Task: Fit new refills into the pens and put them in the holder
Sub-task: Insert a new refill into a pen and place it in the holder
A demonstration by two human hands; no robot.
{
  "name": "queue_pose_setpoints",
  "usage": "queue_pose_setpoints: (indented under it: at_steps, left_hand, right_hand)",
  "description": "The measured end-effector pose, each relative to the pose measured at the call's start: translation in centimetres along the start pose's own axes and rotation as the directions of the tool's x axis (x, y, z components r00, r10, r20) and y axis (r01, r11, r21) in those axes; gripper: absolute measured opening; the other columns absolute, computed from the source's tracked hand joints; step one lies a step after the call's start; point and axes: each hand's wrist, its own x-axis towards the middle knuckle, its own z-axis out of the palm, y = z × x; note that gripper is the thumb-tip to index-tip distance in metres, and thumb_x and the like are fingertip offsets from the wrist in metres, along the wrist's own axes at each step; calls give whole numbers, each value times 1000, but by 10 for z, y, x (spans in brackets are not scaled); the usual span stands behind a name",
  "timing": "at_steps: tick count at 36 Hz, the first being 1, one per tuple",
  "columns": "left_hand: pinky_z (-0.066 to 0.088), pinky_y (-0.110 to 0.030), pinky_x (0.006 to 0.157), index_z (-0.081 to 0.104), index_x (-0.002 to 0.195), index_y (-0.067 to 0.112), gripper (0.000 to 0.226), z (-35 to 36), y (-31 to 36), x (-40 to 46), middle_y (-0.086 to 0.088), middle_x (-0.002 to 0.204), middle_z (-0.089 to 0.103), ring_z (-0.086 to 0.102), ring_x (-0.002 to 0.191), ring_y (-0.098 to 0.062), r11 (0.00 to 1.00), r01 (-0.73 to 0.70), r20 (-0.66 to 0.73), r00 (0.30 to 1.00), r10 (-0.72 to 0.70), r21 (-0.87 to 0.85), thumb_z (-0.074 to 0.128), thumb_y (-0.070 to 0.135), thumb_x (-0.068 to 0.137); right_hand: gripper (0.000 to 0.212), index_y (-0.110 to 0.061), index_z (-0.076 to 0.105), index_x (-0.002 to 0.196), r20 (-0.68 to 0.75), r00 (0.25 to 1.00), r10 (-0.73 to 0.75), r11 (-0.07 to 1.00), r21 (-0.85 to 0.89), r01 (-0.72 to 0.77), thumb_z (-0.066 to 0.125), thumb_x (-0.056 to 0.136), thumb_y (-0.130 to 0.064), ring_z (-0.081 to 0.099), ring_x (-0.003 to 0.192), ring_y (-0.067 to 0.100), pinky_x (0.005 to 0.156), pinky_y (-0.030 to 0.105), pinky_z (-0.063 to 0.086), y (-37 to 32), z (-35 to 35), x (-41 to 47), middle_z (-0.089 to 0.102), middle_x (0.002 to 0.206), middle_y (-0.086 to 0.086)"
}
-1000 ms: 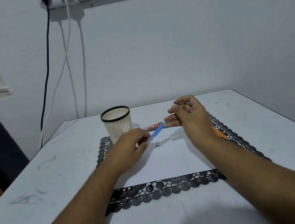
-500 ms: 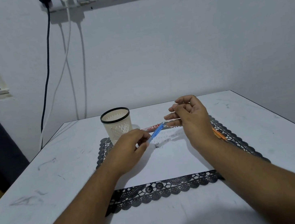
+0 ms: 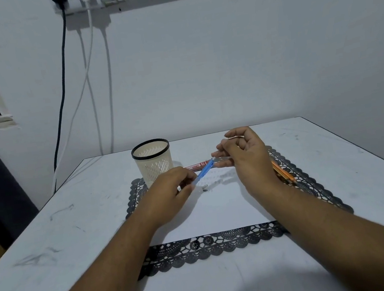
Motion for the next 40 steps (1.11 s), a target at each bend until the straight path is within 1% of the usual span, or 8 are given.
queue_pose_setpoints:
  at_steps: [6,11,17,23,27,33,37,40]
  left_hand:
    - [41,-19,69,62,96,34,17,1,-2,1,14,93,62,57,86,-7,1000,2,0,1000,-2,-19,61,18,101]
    - [42,-20,70,64,99,32,14,3,-3,1,12,95,63,58,88,-9,1000,6,-3,1000,-6,-18,61,18,101]
    - [46,-25,70,63,96,32,17,2,-4,1,11,93,62,58,86,-10,1000,-5,-1,1000,5,-22,61,15,100]
    - [42,-20,69,62,94,34,18,2,-2,1,11,93,62,58,86,-10,1000,-1,-3,1000,1,-27,61,16,100]
    - [42,-20,69,62,95,35,17,2,-3,1,12,94,62,58,87,-9,1000,2,-2,1000,-2,-24,61,19,101]
    - [42,-22,70,61,94,36,19,2,-1,0,13,92,62,58,86,-10,999,7,-14,1000,-8,-44,61,18,101]
    - [43,-20,70,64,97,32,14,2,0,0,13,95,63,59,88,-9,998,19,-18,1000,-20,-54,60,19,101]
    - [44,-18,71,68,101,28,11,2,-1,0,13,96,65,60,90,-9,997,33,-30,999,-35,-69,61,19,101]
  right_hand:
    - [10,-16,58,112,23,999,-27,990,-140,30,63,103,-16,76,85,26,60,40,62,3,-2,-1,78,88,7]
    - [11,-19,52,112,19,999,-33,985,-170,36,61,105,-19,77,81,25,60,40,61,3,-2,-1,79,87,7]
    - [12,-19,52,114,31,998,-49,972,-227,55,60,105,-21,77,81,21,62,41,62,3,-1,-3,79,86,4]
    - [12,-20,53,114,52,996,-69,966,-247,79,61,105,-22,76,82,19,64,44,61,2,-2,-4,79,87,3]
    - [12,-21,53,111,56,996,-63,969,-236,74,62,104,-21,75,84,19,65,46,60,3,-3,-3,79,89,3]
    - [13,-16,55,111,50,998,-26,981,-189,35,64,102,-17,75,81,16,61,41,59,4,-2,-3,79,88,4]
    - [6,-18,61,101,61,998,-34,971,-234,48,66,101,-16,76,86,18,60,41,59,9,-2,-2,78,88,3]
    - [7,-20,65,94,85,995,-48,955,-287,71,68,100,-16,75,87,21,61,45,60,13,-3,-2,76,86,4]
